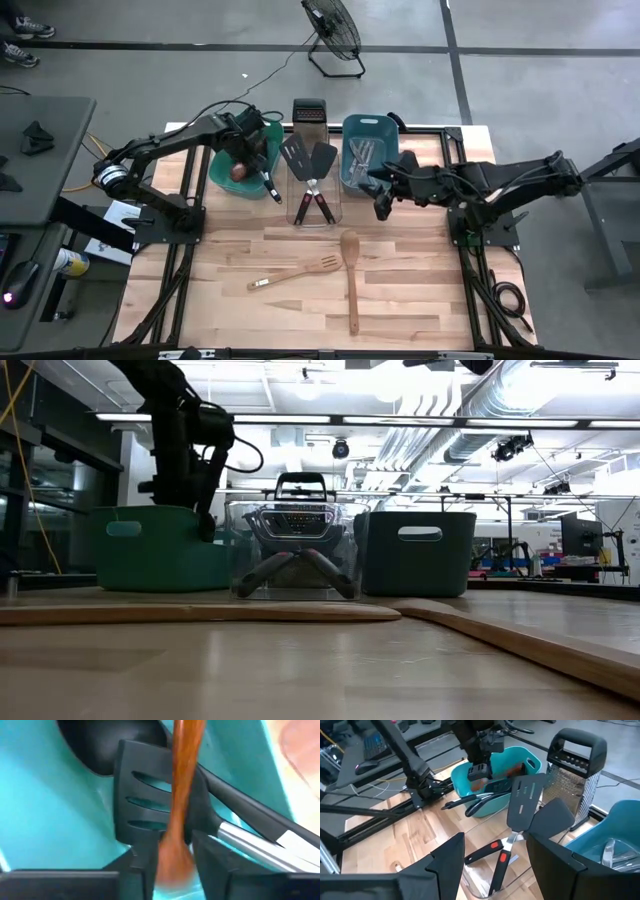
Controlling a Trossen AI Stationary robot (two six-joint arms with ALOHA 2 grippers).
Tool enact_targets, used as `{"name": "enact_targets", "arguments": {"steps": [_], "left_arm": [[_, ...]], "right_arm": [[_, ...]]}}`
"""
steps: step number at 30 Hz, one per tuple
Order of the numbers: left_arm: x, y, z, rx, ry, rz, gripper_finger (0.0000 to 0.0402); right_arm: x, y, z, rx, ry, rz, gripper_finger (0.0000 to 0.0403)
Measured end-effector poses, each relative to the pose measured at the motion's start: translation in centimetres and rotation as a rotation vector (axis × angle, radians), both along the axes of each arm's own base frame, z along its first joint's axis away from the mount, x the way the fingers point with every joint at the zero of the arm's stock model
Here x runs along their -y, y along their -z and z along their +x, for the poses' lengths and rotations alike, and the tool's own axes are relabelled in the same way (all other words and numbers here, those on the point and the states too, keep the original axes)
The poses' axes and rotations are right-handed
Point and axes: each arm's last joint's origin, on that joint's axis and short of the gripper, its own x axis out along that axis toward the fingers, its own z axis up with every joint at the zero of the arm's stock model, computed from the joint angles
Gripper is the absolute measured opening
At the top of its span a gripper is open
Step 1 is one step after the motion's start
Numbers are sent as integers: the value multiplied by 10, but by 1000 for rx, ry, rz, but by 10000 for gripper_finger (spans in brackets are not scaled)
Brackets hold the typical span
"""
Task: Pick & Place Kitchen Items
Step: Put the wooden spoon into the green bin, then put the wooden serving spoon into the green bin
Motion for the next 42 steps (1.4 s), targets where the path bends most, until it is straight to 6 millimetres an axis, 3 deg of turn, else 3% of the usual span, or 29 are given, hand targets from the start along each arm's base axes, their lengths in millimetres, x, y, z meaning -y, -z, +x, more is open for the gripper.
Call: {"name": "enact_targets", "arguments": {"steps": [6,12,18,29,37,42], "left_arm": [[0,0,0,6,11,-9,168],[3,-4,-1,23,42,-12,175],[14,-28,-13,129,57,38,176],[56,-81,-25,482,249,171,177],[96,-102,-12,632,499,251,177],[115,-112,-11,714,608,281,177]], "right_arm": [[6,0,1,5,34,14,205],[9,3,-1,-5,66,57,205],[10,10,-5,-25,141,198,205],[-7,17,-1,-105,-87,428,205],[-17,20,4,-69,-13,541,205],[-33,27,15,-52,-11,620,205]]}}
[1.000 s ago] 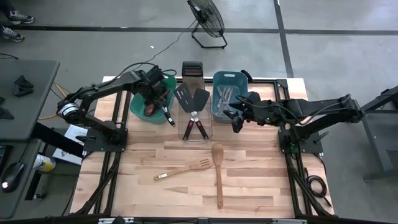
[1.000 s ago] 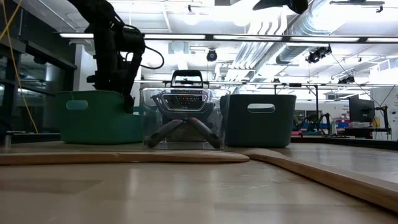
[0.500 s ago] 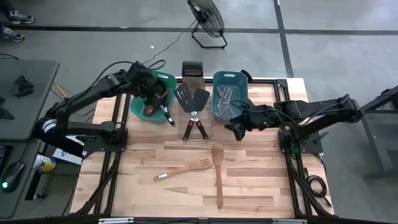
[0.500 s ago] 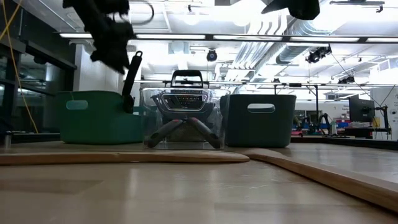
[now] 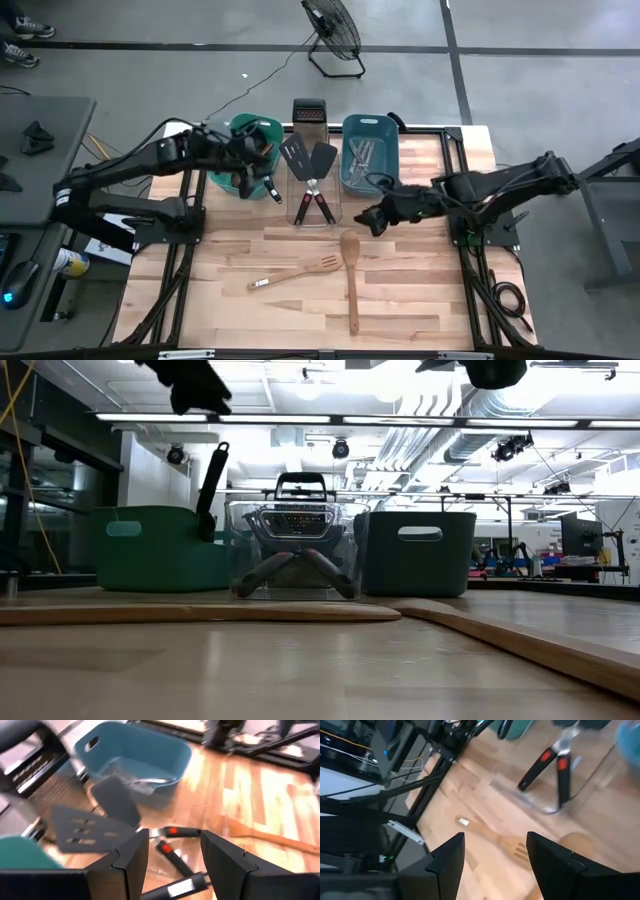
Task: Pick & Place Kitchen Items
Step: Put the wooden serving spoon into the green bin
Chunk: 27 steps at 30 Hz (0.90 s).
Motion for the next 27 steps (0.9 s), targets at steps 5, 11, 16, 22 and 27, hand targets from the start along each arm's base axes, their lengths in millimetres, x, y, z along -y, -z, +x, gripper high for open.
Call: {"name": "enact_targets", "arguments": {"steps": [5,11,16,22,27], "left_arm": [[10,-4,-3,20,47,17,177],[16,-5,-5,22,74,10,177],[20,-5,-4,27,90,-17,177],[22,-5,-4,28,110,-23,177],[24,-2,-5,2,135,-46,177]], "right_arm": [[-24,14,18,9,-18,68,205],[-54,34,32,-21,-20,188,205],[-78,50,35,-117,-43,340,205],[-99,59,31,-172,-8,462,205],[-107,53,35,-68,52,514,205]]}}
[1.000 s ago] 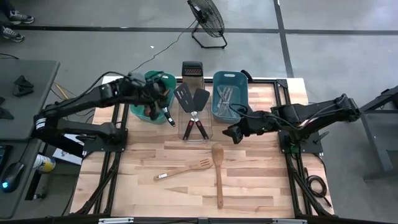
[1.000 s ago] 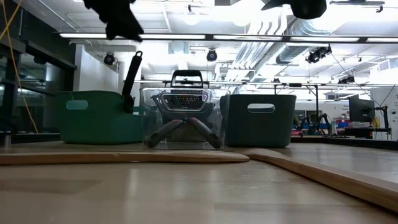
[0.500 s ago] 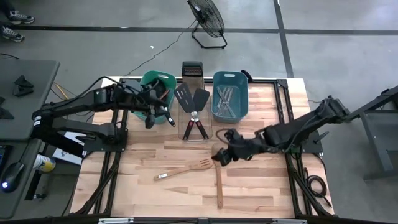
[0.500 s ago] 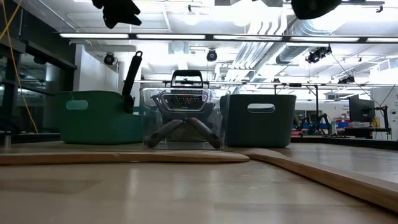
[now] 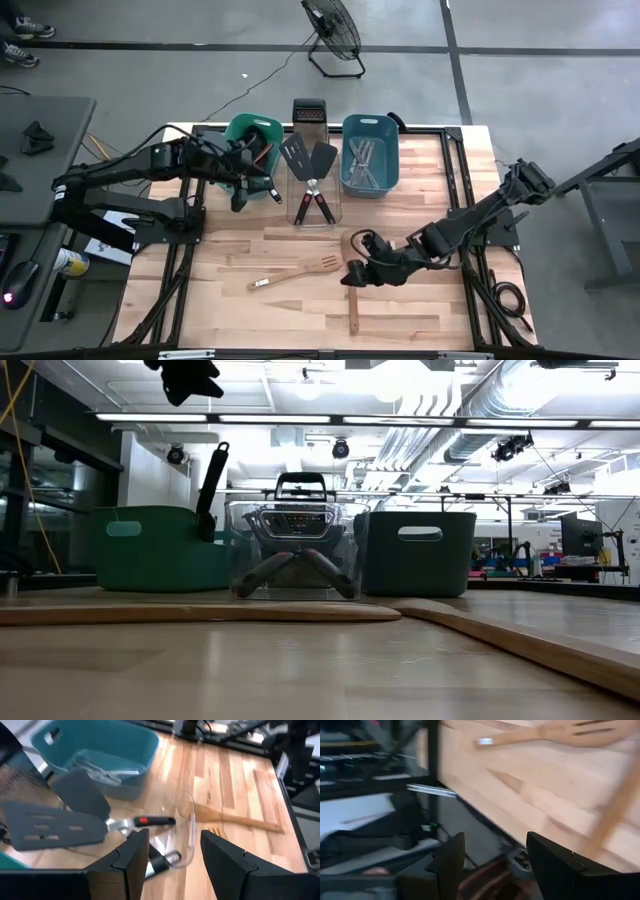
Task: Pick & Place Kitchen Items
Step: Put the wooden serving spoon into the green bin
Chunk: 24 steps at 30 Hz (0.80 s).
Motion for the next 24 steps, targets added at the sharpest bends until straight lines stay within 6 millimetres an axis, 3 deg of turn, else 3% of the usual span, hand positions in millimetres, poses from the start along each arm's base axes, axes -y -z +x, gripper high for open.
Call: {"name": "enact_targets", "arguments": {"steps": [7,13,18,24], "left_arm": [[2,7,-4,-86,62,-5,177],[5,9,-9,-108,127,-10,177],[7,8,-12,-97,181,-14,177],[7,8,-14,-109,200,-2,177]], "right_arm": [[-2,-19,13,53,77,15,174],[-15,-20,46,-21,42,83,132],[-30,-4,65,-200,25,180,111],[-34,26,66,-461,107,197,96]]}}
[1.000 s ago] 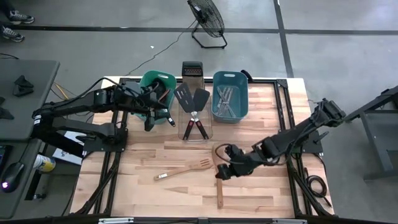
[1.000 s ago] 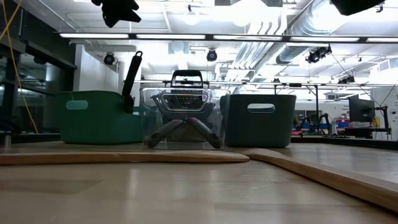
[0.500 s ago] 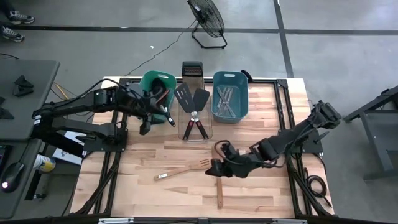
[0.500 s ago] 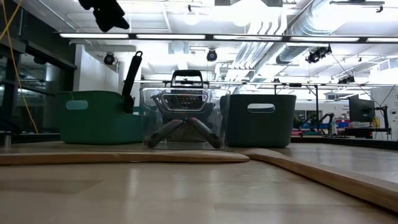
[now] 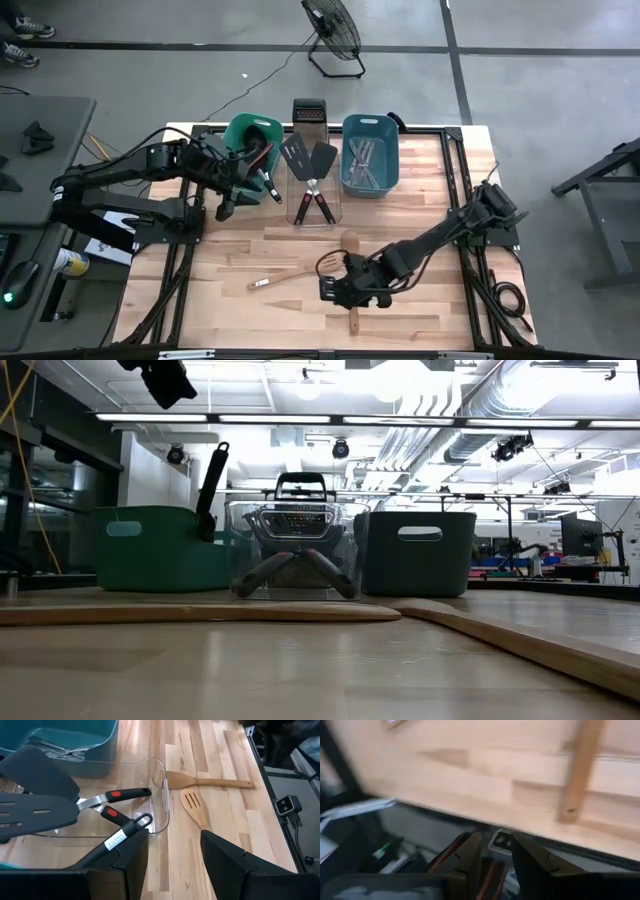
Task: Pick & Place Kitchen Items
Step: Put the wooden serving spoon into the green bin
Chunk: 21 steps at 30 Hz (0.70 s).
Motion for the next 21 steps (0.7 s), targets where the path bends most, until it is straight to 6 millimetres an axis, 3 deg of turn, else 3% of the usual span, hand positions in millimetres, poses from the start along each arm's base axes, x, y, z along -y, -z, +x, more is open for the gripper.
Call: {"name": "enact_targets", "arguments": {"steps": [4,14,21], "left_arm": [[0,0,0,0,2,3,177],[1,0,0,-1,39,-14,177],[1,1,-1,-16,38,-17,177]], "right_arm": [[0,18,-1,-110,0,-37,92],[5,53,8,-171,-25,-203,93],[23,62,9,-238,14,-339,159]]}}
